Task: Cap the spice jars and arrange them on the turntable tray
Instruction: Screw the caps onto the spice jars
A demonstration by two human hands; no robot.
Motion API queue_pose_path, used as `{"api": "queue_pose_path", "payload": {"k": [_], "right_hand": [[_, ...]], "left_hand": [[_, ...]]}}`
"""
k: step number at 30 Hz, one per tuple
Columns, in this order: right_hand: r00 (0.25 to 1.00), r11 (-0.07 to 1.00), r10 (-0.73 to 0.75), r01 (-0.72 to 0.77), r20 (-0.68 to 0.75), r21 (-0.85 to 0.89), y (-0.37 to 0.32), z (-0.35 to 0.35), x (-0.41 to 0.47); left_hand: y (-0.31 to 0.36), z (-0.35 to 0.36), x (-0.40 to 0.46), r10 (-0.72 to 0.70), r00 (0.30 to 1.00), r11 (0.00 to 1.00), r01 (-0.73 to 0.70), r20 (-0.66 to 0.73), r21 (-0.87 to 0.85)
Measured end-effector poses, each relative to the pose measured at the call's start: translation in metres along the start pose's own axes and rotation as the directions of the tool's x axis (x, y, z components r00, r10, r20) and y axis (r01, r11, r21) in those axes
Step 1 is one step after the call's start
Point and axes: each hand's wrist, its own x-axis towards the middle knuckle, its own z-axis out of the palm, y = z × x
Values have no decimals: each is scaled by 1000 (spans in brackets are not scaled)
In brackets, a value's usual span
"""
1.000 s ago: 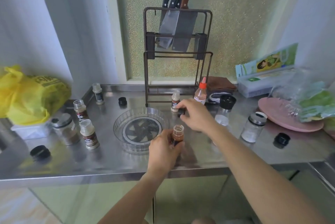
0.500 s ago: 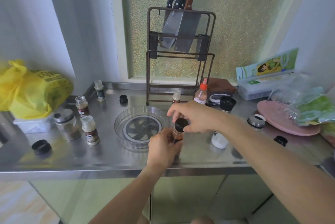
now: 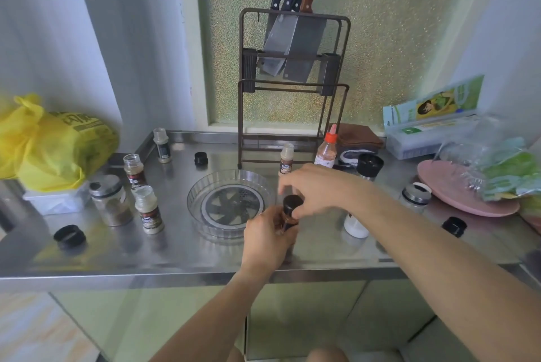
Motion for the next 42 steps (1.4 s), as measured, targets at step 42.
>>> {"api": "queue_pose_path", "payload": {"k": [42], "right_hand": [[852,928,346,-250,-394,274,-24,65,-22]], "left_hand": [[4,4,7,-42,996,998,39,76,41]]}}
